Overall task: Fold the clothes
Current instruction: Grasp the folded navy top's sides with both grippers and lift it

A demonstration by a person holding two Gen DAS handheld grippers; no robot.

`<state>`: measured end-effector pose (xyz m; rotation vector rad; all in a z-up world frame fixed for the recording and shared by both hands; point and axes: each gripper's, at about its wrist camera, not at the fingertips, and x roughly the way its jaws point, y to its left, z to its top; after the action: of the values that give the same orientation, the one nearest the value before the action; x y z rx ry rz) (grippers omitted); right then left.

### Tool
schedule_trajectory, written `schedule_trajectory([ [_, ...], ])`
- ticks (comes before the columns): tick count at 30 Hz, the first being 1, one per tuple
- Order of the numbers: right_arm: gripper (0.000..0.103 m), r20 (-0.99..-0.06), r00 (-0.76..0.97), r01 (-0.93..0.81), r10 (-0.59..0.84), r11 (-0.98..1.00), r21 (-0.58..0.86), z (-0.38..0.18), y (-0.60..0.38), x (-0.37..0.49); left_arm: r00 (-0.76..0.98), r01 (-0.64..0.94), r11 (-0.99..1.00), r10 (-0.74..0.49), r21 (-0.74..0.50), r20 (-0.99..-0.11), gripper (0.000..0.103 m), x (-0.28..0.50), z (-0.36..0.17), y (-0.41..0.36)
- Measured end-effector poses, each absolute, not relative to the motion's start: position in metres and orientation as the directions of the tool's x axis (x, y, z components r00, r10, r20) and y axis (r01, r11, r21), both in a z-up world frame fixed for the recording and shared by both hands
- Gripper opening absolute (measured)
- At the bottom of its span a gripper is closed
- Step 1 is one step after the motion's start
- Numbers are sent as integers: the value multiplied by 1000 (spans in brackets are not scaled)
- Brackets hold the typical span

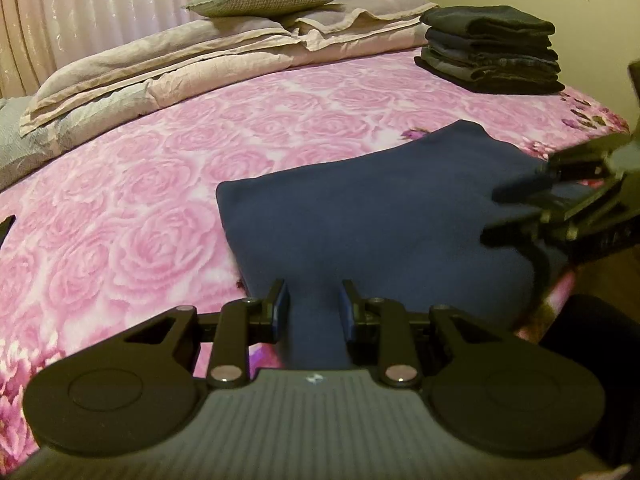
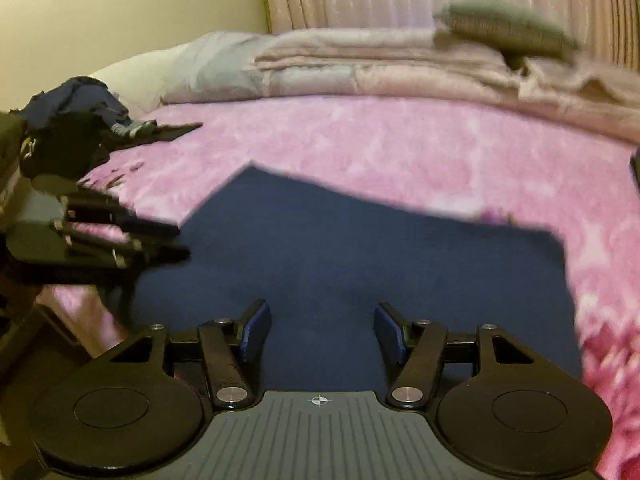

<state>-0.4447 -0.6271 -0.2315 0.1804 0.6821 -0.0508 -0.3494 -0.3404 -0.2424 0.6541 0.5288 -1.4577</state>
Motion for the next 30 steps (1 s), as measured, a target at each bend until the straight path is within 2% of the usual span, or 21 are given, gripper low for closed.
schedule_trajectory([
  [4,61,-598,801,94,-9,989,112,-209,-627,-463,83,989,-20,-753,148,-653,26,-352,-226,-325],
  [6,61,-561,827,46,-32,999,10,-199,-616,-482,109,975,-37,-780,219,-616,36,-355,-217,-309],
  [8,70,-548,834,5,-63,994,-107,-198,-604,-498,119,943,-92,-805,320,-581,45,-366,-214,-292],
  [9,80,-545,835,-19,-79,985,-171,-201,-596,-505,120,920,-121,-817,372,-563,50,-372,-213,-283],
  [10,82,-544,834,-44,-93,971,-234,-204,-589,-512,112,895,-160,-823,416,-557,51,-378,-215,-275],
  [13,82,-569,811,-127,-135,909,-398,-221,-568,-522,100,790,-274,-824,548,-557,51,-402,-236,-259],
  [19,81,-597,774,-237,-211,777,-583,-257,-543,-506,170,502,-388,-832,773,-528,52,-444,-290,-262],
  [26,81,-602,756,-307,-257,673,-673,-285,-539,-488,238,313,-407,-841,858,-486,57,-455,-322,-285],
  [27,79,-601,756,-310,-259,667,-678,-287,-540,-486,242,296,-408,-842,863,-481,57,-455,-325,-287],
  [28,72,-600,756,-312,-261,661,-682,-289,-542,-484,246,282,-409,-844,868,-477,58,-454,-326,-290],
  [30,72,-599,755,-317,-269,650,-691,-292,-545,-482,254,277,-409,-842,870,-477,59,-451,-329,-295],
])
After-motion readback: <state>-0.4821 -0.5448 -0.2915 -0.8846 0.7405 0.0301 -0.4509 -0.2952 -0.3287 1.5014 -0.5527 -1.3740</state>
